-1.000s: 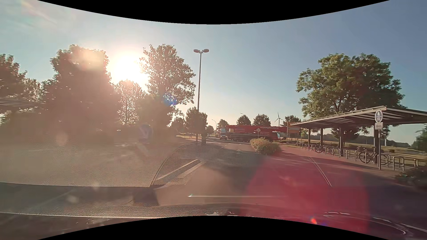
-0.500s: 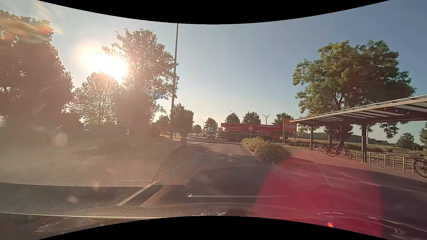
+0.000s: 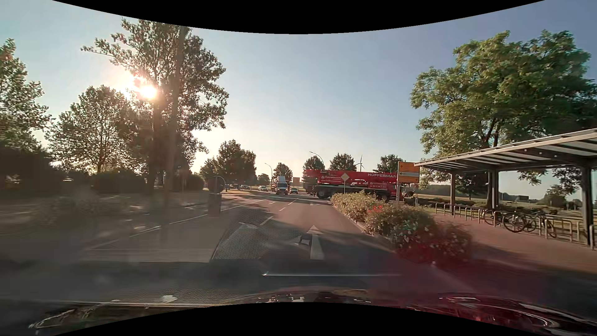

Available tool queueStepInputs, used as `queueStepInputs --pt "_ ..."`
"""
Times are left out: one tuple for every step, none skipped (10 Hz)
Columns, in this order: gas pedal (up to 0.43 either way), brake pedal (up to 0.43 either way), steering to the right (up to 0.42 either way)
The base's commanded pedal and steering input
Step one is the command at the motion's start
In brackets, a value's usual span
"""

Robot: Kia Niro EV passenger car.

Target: Follow the waypoints while adhering to traffic rules and regulations

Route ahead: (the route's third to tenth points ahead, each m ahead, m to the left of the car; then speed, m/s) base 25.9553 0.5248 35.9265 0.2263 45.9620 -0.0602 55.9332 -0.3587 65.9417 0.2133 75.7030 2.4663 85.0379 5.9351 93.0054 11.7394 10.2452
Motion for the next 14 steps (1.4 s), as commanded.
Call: queueStepInputs --pt "0.177 0.000 0.032" --pt "0.177 0.000 0.022" --pt "0.177 0.000 0.012" --pt "0.177 0.000 0.009" --pt "0.177 0.000 0.009" --pt "0.177 0.000 0.009" --pt "0.177 0.000 0.009" --pt "0.177 0.000 0.008" --pt "0.177 0.000 0.005" --pt "0.177 0.000 0.003" --pt "0.177 0.000 0.002" --pt "0.177 0.000 0.002" --pt "0.177 0.000 0.002" --pt "0.177 0.000 0.002"
